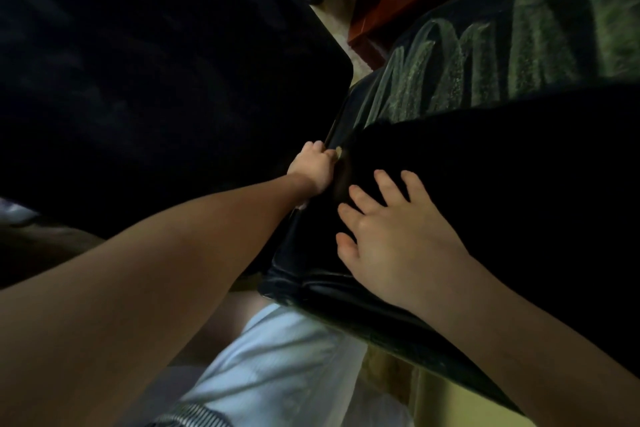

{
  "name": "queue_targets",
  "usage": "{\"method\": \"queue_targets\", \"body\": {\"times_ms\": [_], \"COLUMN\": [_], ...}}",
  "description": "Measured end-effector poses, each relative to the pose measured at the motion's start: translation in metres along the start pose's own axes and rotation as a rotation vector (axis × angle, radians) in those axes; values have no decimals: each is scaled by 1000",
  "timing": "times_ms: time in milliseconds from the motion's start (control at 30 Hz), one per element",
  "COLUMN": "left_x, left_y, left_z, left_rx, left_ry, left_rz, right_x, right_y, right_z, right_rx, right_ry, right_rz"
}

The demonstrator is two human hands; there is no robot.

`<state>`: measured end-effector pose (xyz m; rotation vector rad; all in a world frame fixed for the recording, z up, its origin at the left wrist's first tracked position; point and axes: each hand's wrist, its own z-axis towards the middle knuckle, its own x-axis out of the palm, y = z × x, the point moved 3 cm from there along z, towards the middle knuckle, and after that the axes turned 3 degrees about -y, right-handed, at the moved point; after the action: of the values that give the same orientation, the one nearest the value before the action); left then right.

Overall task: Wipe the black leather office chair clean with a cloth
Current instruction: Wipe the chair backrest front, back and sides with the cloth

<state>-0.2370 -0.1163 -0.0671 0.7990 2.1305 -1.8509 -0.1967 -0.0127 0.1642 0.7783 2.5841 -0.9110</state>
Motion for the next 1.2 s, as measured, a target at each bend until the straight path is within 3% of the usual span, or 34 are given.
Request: {"method": "queue_targets", "body": {"times_ms": [333, 667, 767, 900, 1000, 1100, 1200], "left_x": [-16, -15, -12, -20, -26, -19, -7], "left_y": [14, 52, 56, 45, 12, -4, 0], "left_z": [-59, -155, -165, -150, -144, -150, -159], "left_rx": [303, 495, 378, -188, -254, -177, -60], "left_ry": [236, 94, 39, -165, -80, -50, -168], "left_rz": [272, 32, -148, -868, -1258, -1144, -842], "right_x": [-2, -6, -5, -5, -3, -2, -1], "right_y": [1, 2, 3, 2, 2, 2, 2], "right_z": [1, 0, 0, 0, 1, 2, 2], "right_rx": [20, 35, 38, 36, 33, 37, 33], "right_ry": [52, 115, 110, 96, 75, 66, 65], "right_rz": [-3, -15, -13, -18, -24, -33, -41]}}
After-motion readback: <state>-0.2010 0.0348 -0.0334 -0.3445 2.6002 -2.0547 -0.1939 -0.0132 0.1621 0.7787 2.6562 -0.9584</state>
